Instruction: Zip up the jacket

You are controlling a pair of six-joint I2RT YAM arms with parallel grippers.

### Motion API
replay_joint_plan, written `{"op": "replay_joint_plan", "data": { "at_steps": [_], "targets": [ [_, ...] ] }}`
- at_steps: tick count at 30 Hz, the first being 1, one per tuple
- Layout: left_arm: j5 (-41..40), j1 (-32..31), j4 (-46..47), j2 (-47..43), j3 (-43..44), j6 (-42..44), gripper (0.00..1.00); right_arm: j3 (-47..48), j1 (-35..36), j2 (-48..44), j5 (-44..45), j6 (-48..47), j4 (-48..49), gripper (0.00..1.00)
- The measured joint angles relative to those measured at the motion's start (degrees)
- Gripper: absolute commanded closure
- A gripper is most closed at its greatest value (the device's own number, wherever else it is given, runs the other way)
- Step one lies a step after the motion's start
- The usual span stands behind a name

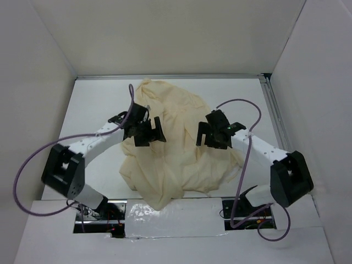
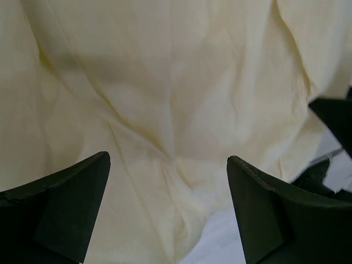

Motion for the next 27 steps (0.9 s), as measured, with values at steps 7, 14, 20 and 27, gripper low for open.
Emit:
{"op": "replay_joint_plan", "data": {
  "at_steps": [7,14,20,27],
  "targets": [
    [3.3,5.51,3.13,24.55,13.14,5.16,0.41,2.01,-1.27,13.27,-1.97,2.05,1.97,0.64],
    [5.44,9.7,0.92,40.5,31.3,8.87,0.46,12.7,-5.64,25.73,-1.84,3.26,2.38,0.79],
    [8.85,11.23,0.66,55.25,54.07,13.2,0.4,23.45,-9.35,32.0,-0.57,3.5,2.99,0.75],
    [11.45,11.28,2.19,57.86,60.48,17.92,0.01,24.48,-9.33,30.67,-0.55,2.25,3.26,0.22]
  ]
}}
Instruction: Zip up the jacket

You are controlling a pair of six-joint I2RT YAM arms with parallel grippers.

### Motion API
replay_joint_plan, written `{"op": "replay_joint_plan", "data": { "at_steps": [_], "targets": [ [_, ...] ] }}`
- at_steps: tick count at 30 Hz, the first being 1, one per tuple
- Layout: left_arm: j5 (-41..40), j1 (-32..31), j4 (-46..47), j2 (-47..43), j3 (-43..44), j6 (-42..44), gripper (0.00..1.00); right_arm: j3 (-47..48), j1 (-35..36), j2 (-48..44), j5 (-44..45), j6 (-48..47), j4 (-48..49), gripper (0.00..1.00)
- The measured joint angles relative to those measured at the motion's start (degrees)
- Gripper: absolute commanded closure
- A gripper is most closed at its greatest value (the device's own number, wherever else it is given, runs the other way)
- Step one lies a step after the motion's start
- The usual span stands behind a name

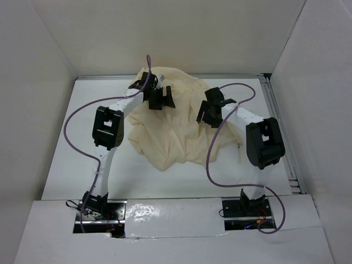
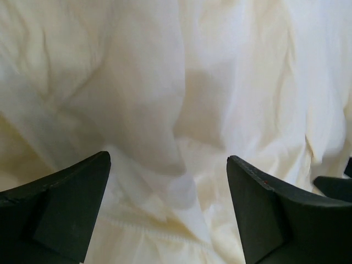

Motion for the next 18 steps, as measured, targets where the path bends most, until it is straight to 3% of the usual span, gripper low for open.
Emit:
{"op": "replay_joint_plan", "data": {
  "at_steps": [4,9,15,18],
  "targets": [
    [-0.35,0.0,-1.68,-7.96,-7.82,0.94,0.01,-3.85,0.07,-8.46,-0.22,-0.87,0.02,0.09],
    [-2.62,-0.81,-1.14,-28.61,-24.85,-0.61,0.01,-10.43,1.99,-23.47,0.2,-3.3,1.07,0.08],
    [-3.06,-2.69,0.9,-60.85,-51.19,-7.91,0.01,-16.52,12.9,-31.98,-3.65,-7.87,1.73,0.08],
    [-2.54,-3.17,1.01,-68.52,-61.55,-11.52,0.01,-20.57,18.27,-31.8,-6.8,-8.17,2.62,0.07]
  ]
}}
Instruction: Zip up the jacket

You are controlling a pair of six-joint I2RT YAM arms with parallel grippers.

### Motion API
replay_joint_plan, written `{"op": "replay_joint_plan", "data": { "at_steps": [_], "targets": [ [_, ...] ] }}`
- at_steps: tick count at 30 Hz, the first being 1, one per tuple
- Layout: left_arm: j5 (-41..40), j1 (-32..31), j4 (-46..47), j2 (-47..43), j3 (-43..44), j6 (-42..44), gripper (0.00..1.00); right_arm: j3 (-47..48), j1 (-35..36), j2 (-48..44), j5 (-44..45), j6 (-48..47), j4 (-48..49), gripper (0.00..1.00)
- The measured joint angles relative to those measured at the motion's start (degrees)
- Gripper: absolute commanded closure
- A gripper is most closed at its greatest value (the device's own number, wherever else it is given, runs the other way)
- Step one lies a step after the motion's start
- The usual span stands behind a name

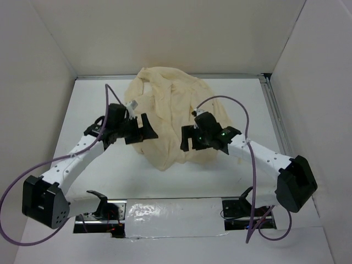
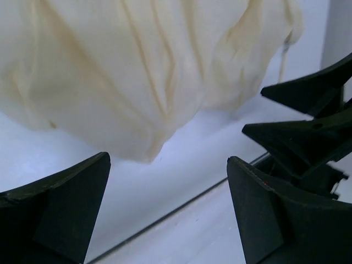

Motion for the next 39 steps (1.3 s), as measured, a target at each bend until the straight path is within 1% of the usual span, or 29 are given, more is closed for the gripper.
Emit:
{"op": "replay_joint_plan", "data": {
  "at_steps": [1,3,6,8,10,13,16,18,22,24,25,28,29,31,32,33,34,36,37,38,39],
  "targets": [
    [0.17,-0.44,-0.15,-1.29,-3.23,-1.2,0.01,-2.12,1.81,0.04,-0.61,0.35,0.07,0.07],
    [0.5,-2.69,-0.44,-2.64,-8.13,-2.8,0.01,-4.74,3.1,0.07,-0.55,1.53,-0.15,0.06],
    [0.39,-9.53,-1.62,-2.56,-10.91,-5.42,0.01,-6.62,1.36,-0.33,1.11,5.01,-0.66,0.06],
    [-1.14,-16.13,-2.25,-1.33,-10.01,-7.65,0.01,-7.54,-0.94,-2.56,3.41,7.82,-0.96,0.05],
    [-3.39,-22.88,-3.5,2.54,-6.54,-10.54,0.01,-8.74,-3.41,-7.69,6.4,10.84,-2.12,0.03],
    [-6.93,-27.78,-4.66,10.34,-0.57,-13.81,0.01,-9.44,-7.41,-15.69,10.56,14.08,-4.74,0.0],
    [-10.95,-28.79,-5.88,18.49,5.29,-16.74,0.03,-9.84,-12.07,-20.9,13.27,16.52,-7.54,0.0],
    [-13.33,-28.65,-7.08,23.58,8.87,-18.1,0.06,-10.32,-15.17,-22.1,14.23,17.55,-8.96,0.0],
    [-16.33,-28.22,-10.43,33.48,16.83,-19.58,0.1,-12.2,-21.18,-21.7,13.86,17.94,-9.99,0.0],
    [-17.55,-28.24,-11.78,37.24,20.37,-20.5,0.17,-12.68,-23.98,-21.22,12.72,17.59,-10.21,0.0],
    [-18.23,-28.24,-12.48,38.91,21.97,-20.87,0.17,-12.68,-25.24,-20.87,12.13,17.25,-10.27,0.0],
    [-19.23,-28.02,-13.68,42.56,25.03,-21.66,0.34,-12.7,-28.41,-20.15,11.37,16.48,-10.25,0.0],
    [-19.37,-27.87,-13.97,43.47,25.64,-22.1,0.5,-12.83,-29.49,-19.87,11.08,16.22,-10.05,0.0],
    [-19.63,-27.39,-14.36,44.94,25.94,-22.43,0.6,-12.96,-32.02,-18.91,10.8,15.41,-9.79,0.0],
    [-19.47,-26.99,-15.04,45.31,26.16,-22.29,0.69,-12.98,-33.44,-18.03,10.47,14.93,-9.55,0.0],
    [-19.74,-26.64,-15.3,45.35,26.23,-22.53,0.75,-12.98,-34.91,-16.96,10.1,14.43,-9.16,0.0],
    [-20.0,-26.23,-15.5,45.44,26.23,-22.51,0.77,-12.98,-36.61,-15.67,9.42,13.79,-8.76,0.01],
    [-19.91,-25.33,-16.02,45.57,26.14,-22.88,0.9,-12.98,-39.52,-12.74,8.72,12.79,-7.8,0.01],
    [-19.98,-24.94,-16.11,45.57,25.88,-23.39,0.91,-12.98,-40.7,-11.41,8.55,12.24,-7.5,0.01],
    [-19.21,-24.39,-15.63,45.31,25.27,-23.67,1.0,-12.98,-41.62,-9.92,8.57,11.58,-7.17,0.01],
    [-19.02,-23.85,-15.28,44.76,24.35,-23.98,1.0,-12.98,-42.14,-8.52,8.57,10.95,-6.88,0.01]
  ]
}}
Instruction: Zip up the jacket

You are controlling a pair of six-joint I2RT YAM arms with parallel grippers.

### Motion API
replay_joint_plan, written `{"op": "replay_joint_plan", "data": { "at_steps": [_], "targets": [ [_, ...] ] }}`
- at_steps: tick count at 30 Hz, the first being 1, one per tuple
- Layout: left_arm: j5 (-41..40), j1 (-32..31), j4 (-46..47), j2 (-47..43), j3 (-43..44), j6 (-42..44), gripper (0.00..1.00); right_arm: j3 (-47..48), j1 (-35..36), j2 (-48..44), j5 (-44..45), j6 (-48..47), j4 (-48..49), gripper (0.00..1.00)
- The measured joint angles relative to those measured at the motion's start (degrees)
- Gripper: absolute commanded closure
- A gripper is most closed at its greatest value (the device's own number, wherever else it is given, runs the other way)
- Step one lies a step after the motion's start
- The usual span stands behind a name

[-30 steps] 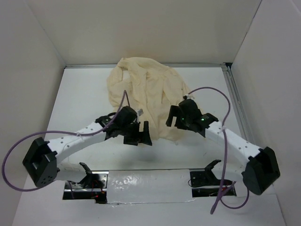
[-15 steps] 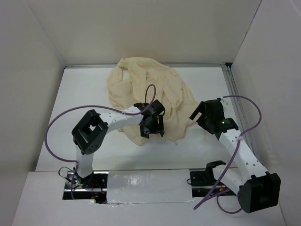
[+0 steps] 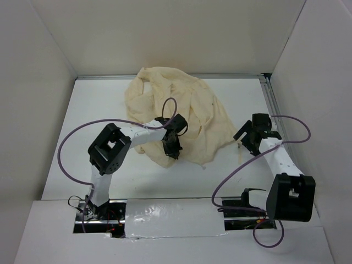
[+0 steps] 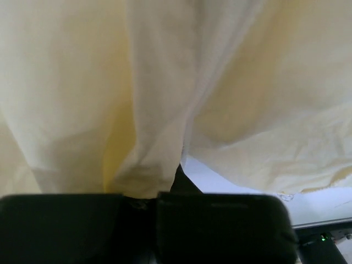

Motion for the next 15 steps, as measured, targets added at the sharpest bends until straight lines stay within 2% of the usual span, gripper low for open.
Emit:
{"op": "replay_joint_plan", "data": {
  "at_steps": [10,13,14,15],
  "targets": [
    [1.51,3.82,5.29,-8.52,-12.68,0.9,1.0,2.43,1.03,10.14,0.09,-9.16,4.31,0.05],
    [1.62,4.2,6.05,-9.18,-13.53,2.36,1.0,3.87,1.84,12.09,-3.26,-13.97,6.75,0.08],
    [1.73,4.2,6.14,-9.2,-13.53,2.84,1.0,4.31,2.32,12.76,-4.52,-15.28,7.21,0.15],
    [1.79,4.2,6.25,-9.2,-13.53,3.56,1.0,4.57,2.82,13.35,-5.81,-16.57,7.69,0.16]
  ]
}}
